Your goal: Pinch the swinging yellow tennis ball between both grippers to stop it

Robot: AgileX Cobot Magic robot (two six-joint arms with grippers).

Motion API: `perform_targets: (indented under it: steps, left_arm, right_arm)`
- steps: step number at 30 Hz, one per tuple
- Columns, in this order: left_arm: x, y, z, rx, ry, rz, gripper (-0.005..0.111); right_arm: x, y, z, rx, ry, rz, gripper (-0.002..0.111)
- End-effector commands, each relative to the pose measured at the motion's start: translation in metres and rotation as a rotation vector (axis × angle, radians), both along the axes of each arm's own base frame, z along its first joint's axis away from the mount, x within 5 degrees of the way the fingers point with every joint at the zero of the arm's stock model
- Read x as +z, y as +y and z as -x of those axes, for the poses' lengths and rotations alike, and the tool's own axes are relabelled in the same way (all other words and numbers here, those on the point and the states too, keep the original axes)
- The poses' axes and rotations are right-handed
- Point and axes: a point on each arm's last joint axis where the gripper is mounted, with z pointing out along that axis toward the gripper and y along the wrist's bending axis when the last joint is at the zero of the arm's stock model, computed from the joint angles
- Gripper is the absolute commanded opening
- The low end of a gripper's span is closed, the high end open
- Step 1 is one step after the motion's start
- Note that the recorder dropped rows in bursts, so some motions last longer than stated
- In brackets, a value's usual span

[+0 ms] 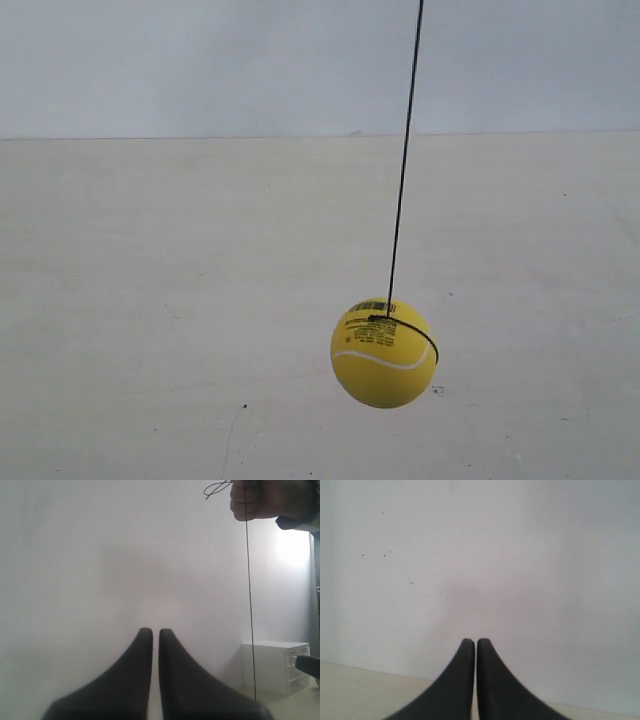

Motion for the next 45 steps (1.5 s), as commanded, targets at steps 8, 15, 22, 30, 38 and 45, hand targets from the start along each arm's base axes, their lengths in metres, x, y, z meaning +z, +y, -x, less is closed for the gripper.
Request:
perform_targets:
  steps: [8, 15, 22, 30, 38, 45]
  left_arm:
    - [-0.005, 0.013, -0.011, 0.232, 0.166, 0.189, 0.005]
    - [-0.014, 0.02, -0.016, 0.455, 0.265, 0.195, 0.005]
    - [-0.025, 0.026, -0.019, 0.672, 0.353, 0.147, 0.005]
    - [-0.049, 0.032, -0.025, 0.804, 0.43, 0.091, 0.005]
    - [-0.099, 0.034, -0.035, 0.855, 0.525, -0.124, 0.005]
    - [-0.108, 0.034, -0.034, 0.856, 0.61, -0.193, 0.005]
  right_arm:
    - [-0.001, 0.001, 0.0, 0.007, -0.003, 0.002, 0.0]
    - [-0.001, 0.001, 0.0, 0.007, -0.003, 0.002, 0.0]
    - [-0.001, 0.001, 0.0, 0.007, -0.003, 0.002, 0.0]
    - [-0.001, 0.001, 0.0, 0.007, -0.002, 0.0, 0.0]
    - [-0.001, 0.001, 0.0, 0.007, -0.002, 0.0, 0.0]
    - [-0.001, 0.001, 0.0, 0.007, -0.002, 0.0, 0.0]
